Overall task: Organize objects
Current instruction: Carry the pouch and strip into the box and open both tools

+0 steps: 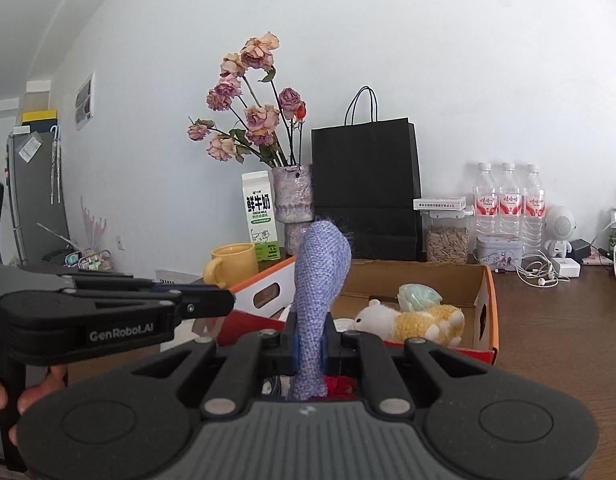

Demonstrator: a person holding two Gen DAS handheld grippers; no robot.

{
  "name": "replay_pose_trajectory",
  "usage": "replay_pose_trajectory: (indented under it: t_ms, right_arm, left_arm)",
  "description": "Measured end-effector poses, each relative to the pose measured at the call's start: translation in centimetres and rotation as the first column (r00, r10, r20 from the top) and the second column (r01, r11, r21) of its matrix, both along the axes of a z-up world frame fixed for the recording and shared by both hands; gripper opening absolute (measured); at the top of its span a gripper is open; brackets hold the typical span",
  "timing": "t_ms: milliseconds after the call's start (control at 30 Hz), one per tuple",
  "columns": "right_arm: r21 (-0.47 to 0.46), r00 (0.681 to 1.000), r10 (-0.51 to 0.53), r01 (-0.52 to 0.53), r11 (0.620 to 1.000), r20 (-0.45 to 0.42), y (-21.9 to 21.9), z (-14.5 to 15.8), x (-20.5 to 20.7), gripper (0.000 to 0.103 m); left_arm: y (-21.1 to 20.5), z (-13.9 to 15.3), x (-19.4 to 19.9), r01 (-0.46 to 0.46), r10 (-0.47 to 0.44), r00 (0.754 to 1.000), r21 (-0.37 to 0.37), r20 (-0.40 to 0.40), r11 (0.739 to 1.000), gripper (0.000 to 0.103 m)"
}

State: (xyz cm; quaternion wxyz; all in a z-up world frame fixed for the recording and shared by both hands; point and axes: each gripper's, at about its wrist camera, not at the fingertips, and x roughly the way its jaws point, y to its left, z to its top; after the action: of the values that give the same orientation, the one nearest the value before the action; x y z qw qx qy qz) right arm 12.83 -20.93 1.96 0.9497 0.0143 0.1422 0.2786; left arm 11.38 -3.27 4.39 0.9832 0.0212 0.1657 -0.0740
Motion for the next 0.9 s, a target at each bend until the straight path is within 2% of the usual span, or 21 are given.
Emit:
replay_pose_trajectory:
  t_ms: [267,467,900]
  right_arm:
    - [-0.013,1.0,-0.018,0.018,1.0,0.015,2.3,0.7,4.9,0.009]
    - [-0.024,0.999,-0.031,0.031,0.999,-0.012,3.9,0.5,9.5,0.009]
    - [-0.067,0.992,-0.074,0.067,0.995,-0.102,6.4,-2.6,17.2,0.009]
  left_arm:
    - [1.1,1.1,4.7,-0.04,0.041,0.999,-0.028,0.026,0.999,0.007]
    - [1.6,1.1,8.6,-0.077,0.077,0.997,-0.035,-0.001,0.996,0.007]
    - [3.6,-2.0,16.6,-0.179,0.171,0.98,-0.08,-0.098,0.981,0.007]
